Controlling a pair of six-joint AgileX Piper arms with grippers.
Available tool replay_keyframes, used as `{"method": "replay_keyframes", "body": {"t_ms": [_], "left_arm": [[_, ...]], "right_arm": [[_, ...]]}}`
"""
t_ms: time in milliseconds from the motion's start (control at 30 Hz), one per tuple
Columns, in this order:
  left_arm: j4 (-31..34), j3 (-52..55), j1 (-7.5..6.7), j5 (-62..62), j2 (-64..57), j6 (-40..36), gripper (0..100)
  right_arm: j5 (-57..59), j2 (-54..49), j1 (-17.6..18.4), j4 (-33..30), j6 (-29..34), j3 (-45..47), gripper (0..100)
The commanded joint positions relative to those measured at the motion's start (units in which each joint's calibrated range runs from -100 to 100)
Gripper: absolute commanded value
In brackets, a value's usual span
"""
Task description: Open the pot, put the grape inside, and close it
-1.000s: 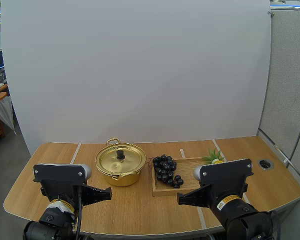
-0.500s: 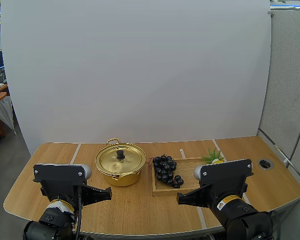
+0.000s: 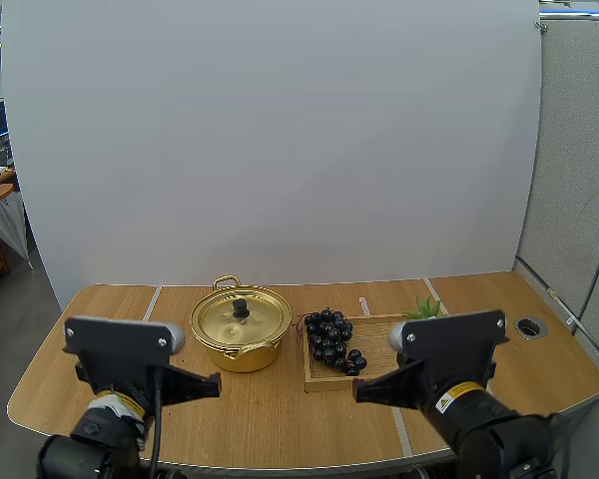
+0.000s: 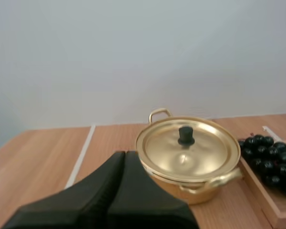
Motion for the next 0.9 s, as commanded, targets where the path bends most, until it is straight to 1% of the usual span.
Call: {"method": "replay_keyframes", "body": {"t_ms": [0, 100, 200, 267, 300, 367, 467, 533, 600, 667, 867], "left_arm": [[0.89, -7.6, -0.07, 0.07, -0.1, 2.8, 0], [0.89, -13.09, -0.07, 1.44, -0.1, 2.82, 0], [0.89, -17.97, -0.07, 6.97, -0.1, 2.82, 0], [0.89, -21.07, -0.07, 12.39, -0.1, 2.82, 0], [0.89, -22.4, -0.07, 15.46, -0.1, 2.82, 0], [0.89, -24.63, -0.07, 20.2, -0.1, 2.82, 0], [0.89, -26.79, -0.07, 25.97, -0.1, 2.82, 0], [0.89, -27.59, -0.07, 28.32, -0.1, 3.39, 0], [0.89, -28.33, -0.07, 29.98, 0.63, 4.05, 0], [0.89, -29.52, -0.07, 31.38, 3.96, 4.13, 0], [0.89, -34.03, -0.07, 37.33, 15.57, 4.13, 0]], "right_arm": [[5.76, -0.35, -0.16, -1.39, -0.43, -8.19, 0], [6.95, -0.35, -0.16, -1.06, -0.43, -13.41, 0], [8.58, -0.35, -0.16, -1.21, -0.43, -18.48, 0], [13.13, -0.35, -0.16, -1.65, -0.43, -21.55, 0], [18.23, -0.35, -0.16, -1.81, -0.43, -22.99, 0], [23.27, -0.35, -0.16, -1.53, -0.43, -25.0, 0], [29.37, -0.35, -0.16, -1.63, -0.43, -27.4, 0], [31.34, 0.06, -0.16, -1.63, -0.43, -28.57, 0], [32.66, 2.07, -0.16, -1.63, -0.43, -30.16, 0], [34.11, 4.83, -0.16, -1.63, -0.43, -31.78, 0], [43.45, 17.13, -0.16, -1.97, -0.43, -37.68, 0]]}}
